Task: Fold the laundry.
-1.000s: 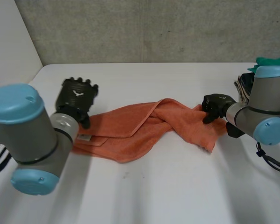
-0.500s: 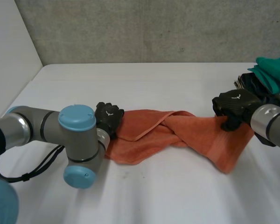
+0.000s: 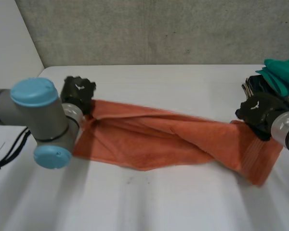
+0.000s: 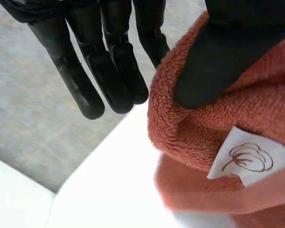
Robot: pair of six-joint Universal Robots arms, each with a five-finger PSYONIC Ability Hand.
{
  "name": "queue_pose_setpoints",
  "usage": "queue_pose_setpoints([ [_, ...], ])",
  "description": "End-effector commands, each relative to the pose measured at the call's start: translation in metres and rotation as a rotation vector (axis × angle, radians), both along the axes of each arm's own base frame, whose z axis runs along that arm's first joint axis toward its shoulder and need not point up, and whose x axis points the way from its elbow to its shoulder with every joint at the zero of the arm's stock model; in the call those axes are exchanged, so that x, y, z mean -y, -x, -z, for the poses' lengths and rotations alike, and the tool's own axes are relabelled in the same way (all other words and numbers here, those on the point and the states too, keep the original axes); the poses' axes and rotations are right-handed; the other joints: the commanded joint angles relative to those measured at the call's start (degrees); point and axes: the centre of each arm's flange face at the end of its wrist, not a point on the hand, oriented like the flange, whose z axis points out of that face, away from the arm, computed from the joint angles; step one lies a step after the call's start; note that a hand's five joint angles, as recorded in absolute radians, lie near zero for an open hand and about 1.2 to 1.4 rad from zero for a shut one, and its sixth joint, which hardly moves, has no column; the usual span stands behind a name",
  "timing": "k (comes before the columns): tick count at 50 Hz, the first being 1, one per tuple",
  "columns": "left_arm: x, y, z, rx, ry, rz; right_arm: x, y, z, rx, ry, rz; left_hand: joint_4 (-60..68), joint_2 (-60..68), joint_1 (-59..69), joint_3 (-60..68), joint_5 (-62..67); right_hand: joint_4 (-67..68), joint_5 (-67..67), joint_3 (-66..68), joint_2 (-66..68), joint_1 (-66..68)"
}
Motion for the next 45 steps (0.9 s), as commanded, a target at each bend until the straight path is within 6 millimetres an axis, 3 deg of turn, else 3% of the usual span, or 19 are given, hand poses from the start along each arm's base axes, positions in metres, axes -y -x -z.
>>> queue_pose_setpoints([
  [1, 0.032, 0.003, -0.031, -0.049, 0.123, 0.039, 0.049, -0.018, -0.005, -0.011, 0.212, 0.024, 11.4, 11.6, 16.2, 12.0, 14.8, 11.7, 14.7, 12.2, 12.5, 21.7],
  [5, 0.057, 0.017, -0.067, -0.108, 0.284, 0.041, 0.082, -0.042, -0.031, 0.057, 0.476, 0.015, 11.4, 11.6, 16.2, 12.0, 14.8, 11.7, 14.7, 12.2, 12.5, 21.7],
  [6, 0.061, 0.019, -0.079, -0.125, 0.328, 0.037, 0.096, -0.048, -0.051, 0.092, 0.615, 0.028, 11.4, 11.6, 16.2, 12.0, 14.8, 11.7, 14.7, 12.2, 12.5, 21.7],
  [7, 0.068, 0.019, -0.106, -0.16, 0.413, 0.019, 0.102, -0.051, -0.063, 0.117, 0.692, 0.035, 11.4, 11.6, 16.2, 12.0, 14.8, 11.7, 14.7, 12.2, 12.5, 21.7],
  [11, 0.073, 0.016, -0.168, -0.25, 0.597, -0.033, 0.117, -0.055, -0.119, 0.22, 1.032, 0.053, 11.4, 11.6, 16.2, 12.0, 14.8, 11.7, 14.7, 12.2, 12.5, 21.7],
  [13, 0.071, 0.015, -0.183, -0.277, 0.643, -0.041, 0.117, -0.057, -0.141, 0.269, 1.167, 0.053, 11.4, 11.6, 16.2, 12.0, 14.8, 11.7, 14.7, 12.2, 12.5, 21.7],
  [15, 0.062, 0.013, -0.204, -0.307, 0.702, -0.039, 0.117, -0.057, -0.145, 0.282, 1.2, 0.049, 11.4, 11.6, 16.2, 12.0, 14.8, 11.7, 14.7, 12.2, 12.5, 21.7],
  [18, 0.052, 0.008, -0.213, -0.325, 0.718, -0.037, 0.114, -0.061, -0.139, 0.292, 1.172, 0.033, 11.4, 11.6, 16.2, 12.0, 14.8, 11.7, 14.7, 12.2, 12.5, 21.7],
  [20, 0.049, 0.007, -0.205, -0.324, 0.692, -0.031, 0.111, -0.065, -0.131, 0.302, 1.135, 0.022, 11.4, 11.6, 16.2, 12.0, 14.8, 11.7, 14.7, 12.2, 12.5, 21.7],
  [24, 0.04, 0.001, -0.17, -0.296, 0.576, -0.009, 0.099, -0.066, -0.09, 0.317, 0.956, -0.007, 11.4, 11.6, 16.2, 12.0, 14.8, 11.7, 14.7, 12.2, 12.5, 21.7],
  [28, 0.029, 0.0, -0.109, -0.223, 0.399, 0.035, 0.082, -0.064, -0.041, 0.325, 0.747, -0.05, 11.4, 11.6, 16.2, 12.0, 14.8, 11.7, 14.7, 12.2, 12.5, 21.7],
  [29, 0.023, -0.001, -0.082, -0.191, 0.321, 0.053, 0.077, -0.064, -0.03, 0.327, 0.702, -0.062, 11.4, 11.6, 16.2, 12.0, 14.8, 11.7, 14.7, 12.2, 12.5, 21.7],
  [31, 0.015, -0.003, -0.056, -0.159, 0.248, 0.067, 0.07, -0.063, -0.011, 0.33, 0.623, -0.081, 11.4, 11.6, 16.2, 12.0, 14.8, 11.7, 14.7, 12.2, 12.5, 21.7],
  [32, 0.008, -0.006, -0.036, -0.135, 0.185, 0.074, 0.062, -0.061, 0.012, 0.33, 0.533, -0.087, 11.4, 11.6, 16.2, 12.0, 14.8, 11.7, 14.7, 12.2, 12.5, 21.7],
  [34, 0.001, -0.01, -0.015, -0.111, 0.118, 0.074, 0.056, -0.059, 0.031, 0.322, 0.461, -0.089, 11.4, 11.6, 16.2, 12.0, 14.8, 11.7, 14.7, 12.2, 12.5, 21.7],
  [36, -0.01, -0.014, 0.014, -0.079, 0.029, 0.071, 0.046, -0.054, 0.068, 0.287, 0.327, -0.073, 11.4, 11.6, 16.2, 12.0, 14.8, 11.7, 14.7, 12.2, 12.5, 21.7],
  [38, -0.018, -0.017, 0.03, -0.053, -0.026, 0.068, 0.034, -0.048, 0.092, 0.259, 0.216, -0.058, 11.4, 11.6, 16.2, 12.0, 14.8, 11.7, 14.7, 12.2, 12.5, 21.7],
  [41, -0.036, -0.025, 0.051, -0.005, -0.132, 0.06, 0.022, -0.042, 0.102, 0.234, 0.127, -0.047, 11.4, 11.6, 16.2, 12.0, 14.8, 11.7, 14.7, 12.2, 12.5, 21.7],
  [45, -0.049, -0.04, 0.045, 0.033, -0.195, 0.035, 0.016, -0.028, 0.108, 0.206, 0.03, -0.002, 11.4, 11.6, 16.2, 12.0, 14.8, 11.7, 14.7, 12.2, 12.5, 21.7],
])
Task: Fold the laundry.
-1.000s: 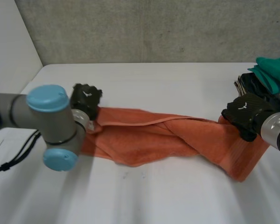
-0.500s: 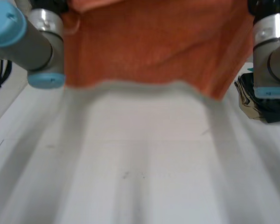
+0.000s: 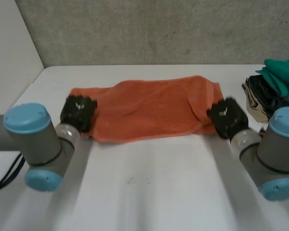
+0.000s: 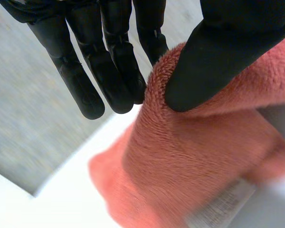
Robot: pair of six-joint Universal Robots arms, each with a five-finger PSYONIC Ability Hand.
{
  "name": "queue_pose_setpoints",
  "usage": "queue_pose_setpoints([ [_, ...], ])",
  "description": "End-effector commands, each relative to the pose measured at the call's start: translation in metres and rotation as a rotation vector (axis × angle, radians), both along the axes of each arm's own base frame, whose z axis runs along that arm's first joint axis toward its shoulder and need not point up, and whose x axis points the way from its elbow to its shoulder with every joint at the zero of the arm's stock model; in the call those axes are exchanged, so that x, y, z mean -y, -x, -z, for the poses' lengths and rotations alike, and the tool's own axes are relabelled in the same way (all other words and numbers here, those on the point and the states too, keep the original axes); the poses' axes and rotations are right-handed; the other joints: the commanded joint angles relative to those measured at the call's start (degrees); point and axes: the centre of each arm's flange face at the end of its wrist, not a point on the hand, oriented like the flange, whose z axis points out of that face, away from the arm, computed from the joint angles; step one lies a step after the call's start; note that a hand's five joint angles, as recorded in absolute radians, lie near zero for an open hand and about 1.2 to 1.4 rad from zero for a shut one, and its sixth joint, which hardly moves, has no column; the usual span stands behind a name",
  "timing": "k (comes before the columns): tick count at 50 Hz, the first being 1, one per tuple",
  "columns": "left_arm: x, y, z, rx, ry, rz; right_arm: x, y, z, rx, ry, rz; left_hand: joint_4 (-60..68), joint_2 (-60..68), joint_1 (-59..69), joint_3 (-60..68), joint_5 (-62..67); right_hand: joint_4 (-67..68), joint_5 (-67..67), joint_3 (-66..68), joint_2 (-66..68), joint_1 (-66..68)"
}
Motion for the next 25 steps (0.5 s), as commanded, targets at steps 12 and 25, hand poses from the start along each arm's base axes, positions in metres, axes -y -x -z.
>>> queue_pose_setpoints([
  [12, -0.03, -0.033, -0.017, 0.105, -0.132, -0.027, -0.03, 0.038, 0.002, -0.041, -0.304, 0.076, -23.1, -23.0, -18.6, -22.7, -20.4, 11.7, 13.5, 12.2, 12.5, 20.0],
  [25, -0.027, -0.03, -0.022, 0.081, -0.014, -0.109, -0.021, 0.038, -0.002, 0.044, -0.275, 0.107, -38.1, -38.0, -33.6, -37.7, -35.4, 11.7, 13.5, 12.2, 12.5, 20.0],
])
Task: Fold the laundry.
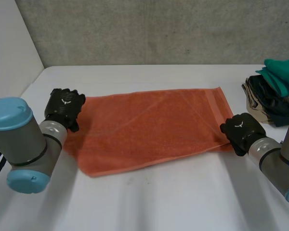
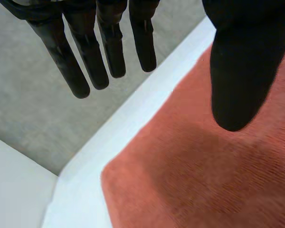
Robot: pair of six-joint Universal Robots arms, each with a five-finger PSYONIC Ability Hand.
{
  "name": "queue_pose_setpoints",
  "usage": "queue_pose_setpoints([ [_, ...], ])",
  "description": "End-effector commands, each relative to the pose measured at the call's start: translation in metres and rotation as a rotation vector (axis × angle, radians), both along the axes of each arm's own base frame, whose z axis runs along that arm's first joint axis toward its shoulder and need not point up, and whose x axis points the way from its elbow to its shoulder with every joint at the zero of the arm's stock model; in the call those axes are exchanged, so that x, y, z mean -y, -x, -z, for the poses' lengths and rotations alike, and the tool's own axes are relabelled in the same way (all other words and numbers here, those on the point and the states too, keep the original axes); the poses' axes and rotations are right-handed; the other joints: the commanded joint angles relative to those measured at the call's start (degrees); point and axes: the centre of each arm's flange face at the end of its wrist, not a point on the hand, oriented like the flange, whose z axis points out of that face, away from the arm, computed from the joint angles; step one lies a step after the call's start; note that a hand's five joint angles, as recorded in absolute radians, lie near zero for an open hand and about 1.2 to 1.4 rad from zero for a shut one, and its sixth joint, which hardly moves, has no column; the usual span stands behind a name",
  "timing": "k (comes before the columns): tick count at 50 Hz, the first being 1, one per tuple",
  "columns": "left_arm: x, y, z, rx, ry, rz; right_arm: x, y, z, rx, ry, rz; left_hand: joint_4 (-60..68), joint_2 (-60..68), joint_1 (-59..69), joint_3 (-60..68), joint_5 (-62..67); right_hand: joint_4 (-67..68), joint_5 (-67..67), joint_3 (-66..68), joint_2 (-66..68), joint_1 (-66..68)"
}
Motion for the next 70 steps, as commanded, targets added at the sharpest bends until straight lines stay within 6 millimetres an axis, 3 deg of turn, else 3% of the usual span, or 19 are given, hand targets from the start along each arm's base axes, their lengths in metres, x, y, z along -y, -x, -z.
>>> queue_pose_setpoints([
  [1, -0.029, -0.011, -0.005, 0.026, -0.033, -0.061, 0.006, -0.001, -0.002, 0.073, 0.018, 0.033, 1.6, 1.5, 2.1, 1.4, 1.9, 11.7, 13.5, 12.2, 12.5, 20.0],
  [3, -0.044, -0.018, -0.011, 0.035, -0.063, -0.062, 0.006, -0.001, -0.003, 0.08, 0.018, 0.034, 6.3, 6.2, 6.8, 6.1, 6.5, 11.7, 13.5, 12.2, 12.5, 20.0],
  [9, -0.082, -0.038, -0.006, 0.093, -0.243, -0.078, 0.006, -0.002, -0.002, 0.081, 0.016, 0.032, 23.1, 23.0, 23.6, 22.9, 23.4, 11.7, 13.5, 12.2, 12.5, 20.0],
  [12, -0.089, -0.048, 0.001, 0.109, -0.335, -0.091, 0.006, -0.002, -0.001, 0.081, 0.016, 0.031, 29.0, 28.9, 29.5, 28.8, 29.3, 11.7, 13.5, 12.2, 12.5, 20.0],
  [17, -0.091, -0.048, 0.008, 0.087, -0.386, -0.044, 0.006, -0.002, 0.0, 0.081, 0.014, 0.03, 28.2, 28.1, 28.7, 28.0, 28.5, 11.7, 13.5, 12.2, 12.5, 20.0],
  [27, -0.053, -0.035, 0.044, 0.054, -0.407, 0.03, 0.004, -0.002, 0.003, 0.077, 0.003, 0.027, 12.4, 12.3, 12.9, 12.2, 12.7, 11.7, 13.5, 12.2, 12.5, 20.0],
  [33, -0.023, -0.018, 0.037, 0.032, -0.248, 0.047, 0.003, -0.002, 0.004, 0.076, -0.002, 0.029, 8.4, 8.3, 8.8, 8.1, 8.6, 11.7, 13.5, 12.2, 12.5, 20.0],
  [38, -0.013, -0.009, 0.031, 0.021, -0.165, 0.057, 0.002, -0.002, 0.005, 0.076, -0.008, 0.026, 7.2, 7.1, 7.7, 7.0, 7.4, 11.7, 13.5, 12.2, 12.5, 20.0],
  [43, -0.006, 0.006, 0.034, 0.018, -0.136, 0.09, 0.001, -0.002, 0.006, 0.075, -0.012, 0.023, 7.2, 7.1, 7.7, 7.0, 7.4, 11.7, 13.5, 12.2, 12.5, 20.0],
  [57, 0.021, 0.019, 0.052, 0.027, -0.136, 0.071, 0.0, -0.002, 0.015, 0.057, -0.034, 0.02, 7.4, 7.3, 7.8, 7.1, 7.6, 11.7, 13.5, 12.2, 12.5, 20.0],
  [61, 0.015, 0.026, 0.053, 0.03, -0.14, 0.089, 0.0, -0.002, 0.016, 0.056, -0.036, 0.022, 14.2, 14.1, 14.7, 14.0, 14.4, 11.7, 13.5, 12.2, 12.5, 20.0],
  [64, 0.012, 0.03, 0.053, 0.031, -0.14, 0.095, 0.0, -0.002, 0.016, 0.056, -0.036, 0.023, 35.4, 35.3, 35.8, 35.2, 35.6, 11.7, 13.5, 12.2, 12.5, 20.0],
  [65, 0.011, 0.03, 0.049, 0.03, -0.132, 0.086, 0.001, -0.002, 0.016, 0.056, -0.036, 0.025, 49.1, 49.0, 49.6, 48.9, 49.3, 11.7, 13.5, 12.2, 12.5, 20.0],
  [68, 0.01, 0.027, 0.039, 0.02, -0.117, 0.06, 0.003, -0.001, 0.014, 0.057, -0.026, 0.029, 50.2, 50.1, 50.7, 50.0, 50.5, 11.7, 13.5, 12.2, 12.5, 20.0],
  [70, 0.007, 0.02, 0.017, -0.004, -0.088, 0.027, 0.005, -0.001, 0.007, 0.056, -0.013, 0.029, 50.2, 50.1, 50.7, 50.0, 50.5, 11.7, 13.5, 12.2, 12.5, 20.0],
])
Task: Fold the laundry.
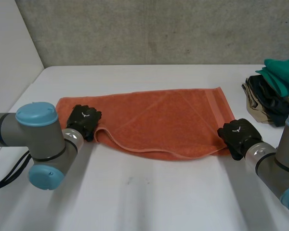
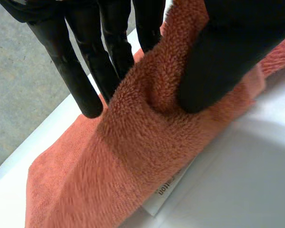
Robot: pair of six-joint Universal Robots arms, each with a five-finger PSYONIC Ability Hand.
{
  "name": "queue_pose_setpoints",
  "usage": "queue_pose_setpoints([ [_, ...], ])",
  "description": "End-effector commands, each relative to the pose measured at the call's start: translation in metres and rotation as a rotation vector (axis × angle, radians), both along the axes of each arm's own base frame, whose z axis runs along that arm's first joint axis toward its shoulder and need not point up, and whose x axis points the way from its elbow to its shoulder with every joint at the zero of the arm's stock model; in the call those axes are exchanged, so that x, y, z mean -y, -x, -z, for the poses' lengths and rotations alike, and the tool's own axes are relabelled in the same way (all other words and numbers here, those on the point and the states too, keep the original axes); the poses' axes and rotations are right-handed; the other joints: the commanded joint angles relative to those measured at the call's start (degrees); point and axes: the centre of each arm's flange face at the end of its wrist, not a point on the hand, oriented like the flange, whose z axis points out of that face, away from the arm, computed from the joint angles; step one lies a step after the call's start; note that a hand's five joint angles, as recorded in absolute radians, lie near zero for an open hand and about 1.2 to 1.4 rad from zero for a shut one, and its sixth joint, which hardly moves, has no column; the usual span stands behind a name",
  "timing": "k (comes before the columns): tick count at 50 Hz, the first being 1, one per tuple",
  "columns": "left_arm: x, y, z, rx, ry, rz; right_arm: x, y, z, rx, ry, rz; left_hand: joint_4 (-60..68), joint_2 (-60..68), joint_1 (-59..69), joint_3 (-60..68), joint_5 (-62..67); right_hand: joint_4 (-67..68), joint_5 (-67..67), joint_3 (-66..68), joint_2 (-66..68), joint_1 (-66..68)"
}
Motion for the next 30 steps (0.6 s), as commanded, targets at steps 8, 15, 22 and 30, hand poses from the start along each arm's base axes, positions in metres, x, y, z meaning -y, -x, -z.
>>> queue_pose_setpoints([
  [8, -0.044, -0.033, -0.085, -0.029, 0.006, -0.076, -0.004, 0.006, -0.071, -0.076, 0.129, -0.018, 14.5, 14.2, 15.5, 14.6, 16.2, 11.7, 13.5, 12.2, 12.5, 20.0],
  [15, -0.084, -0.044, -0.117, -0.01, -0.116, -0.006, -0.025, 0.023, -0.127, -0.23, 0.122, -0.043, 14.5, 14.2, 15.5, 14.6, 16.2, 11.7, 13.5, 12.2, 12.5, 20.0],
  [22, -0.089, -0.05, -0.108, 0.001, -0.204, -0.008, -0.034, 0.022, -0.132, -0.241, 0.071, -0.071, 14.5, 14.2, 15.5, 14.6, 16.2, 11.7, 13.5, 12.2, 12.5, 20.0],
  [30, -0.031, -0.03, -0.058, 0.004, -0.189, -0.008, 0.012, -0.011, -0.072, -0.258, 0.019, -0.103, 14.5, 14.2, 15.5, 14.6, 16.2, 11.7, 13.5, 12.2, 12.5, 20.0],
])
